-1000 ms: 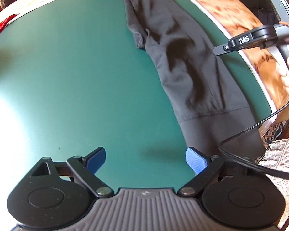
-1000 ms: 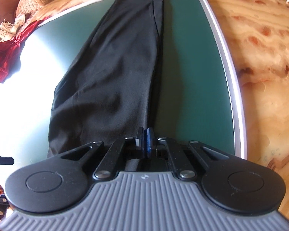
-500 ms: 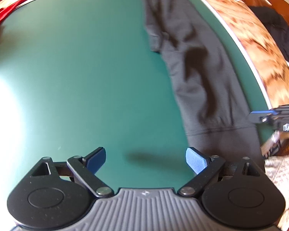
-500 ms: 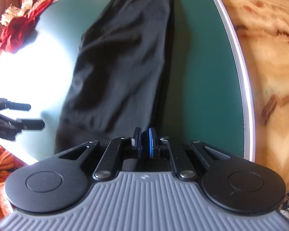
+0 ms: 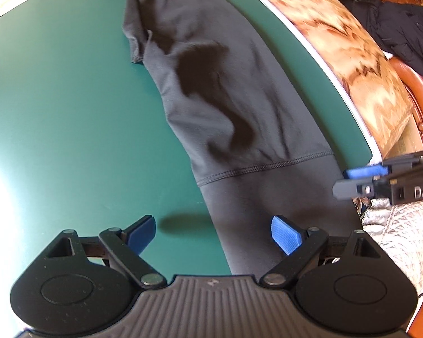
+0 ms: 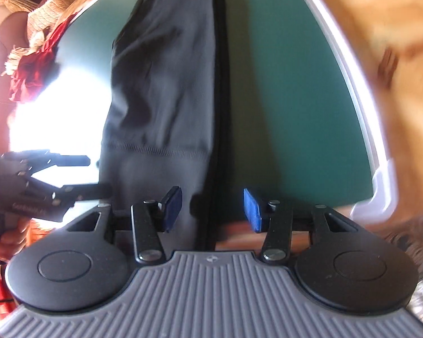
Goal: Fold clothes
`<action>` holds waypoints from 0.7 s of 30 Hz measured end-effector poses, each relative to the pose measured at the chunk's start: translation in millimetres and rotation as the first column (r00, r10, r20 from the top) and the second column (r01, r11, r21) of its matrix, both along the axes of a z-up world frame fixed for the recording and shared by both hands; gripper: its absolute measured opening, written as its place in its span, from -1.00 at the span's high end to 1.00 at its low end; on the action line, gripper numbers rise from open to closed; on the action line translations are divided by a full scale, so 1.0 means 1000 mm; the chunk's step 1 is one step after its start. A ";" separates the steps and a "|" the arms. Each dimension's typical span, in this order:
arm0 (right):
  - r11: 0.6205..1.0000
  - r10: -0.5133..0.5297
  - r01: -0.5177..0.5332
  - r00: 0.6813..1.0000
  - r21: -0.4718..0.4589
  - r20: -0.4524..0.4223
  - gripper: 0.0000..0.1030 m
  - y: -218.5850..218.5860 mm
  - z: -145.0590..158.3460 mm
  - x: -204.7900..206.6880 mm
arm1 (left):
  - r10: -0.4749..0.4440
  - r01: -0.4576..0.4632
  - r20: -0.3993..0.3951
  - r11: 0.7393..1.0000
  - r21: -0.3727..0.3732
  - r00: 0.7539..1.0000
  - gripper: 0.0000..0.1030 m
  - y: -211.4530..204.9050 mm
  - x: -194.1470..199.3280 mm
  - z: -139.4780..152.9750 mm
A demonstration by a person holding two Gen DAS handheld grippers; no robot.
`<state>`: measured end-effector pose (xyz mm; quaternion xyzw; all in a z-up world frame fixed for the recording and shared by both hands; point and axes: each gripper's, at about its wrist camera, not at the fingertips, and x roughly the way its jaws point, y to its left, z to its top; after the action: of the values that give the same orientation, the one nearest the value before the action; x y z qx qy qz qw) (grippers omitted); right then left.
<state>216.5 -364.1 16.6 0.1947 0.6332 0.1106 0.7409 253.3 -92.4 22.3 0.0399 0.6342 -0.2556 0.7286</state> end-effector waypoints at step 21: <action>0.976 -0.079 0.078 0.997 0.205 -0.003 0.78 -0.005 -0.019 -0.012 | -0.026 0.017 -0.050 0.983 -0.182 0.998 -0.32 -0.001 0.013 -0.008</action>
<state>204.6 -369.3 -2.8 0.2945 0.6085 0.1464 0.7222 266.4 -93.4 14.6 -0.0266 0.6266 -0.3213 0.7096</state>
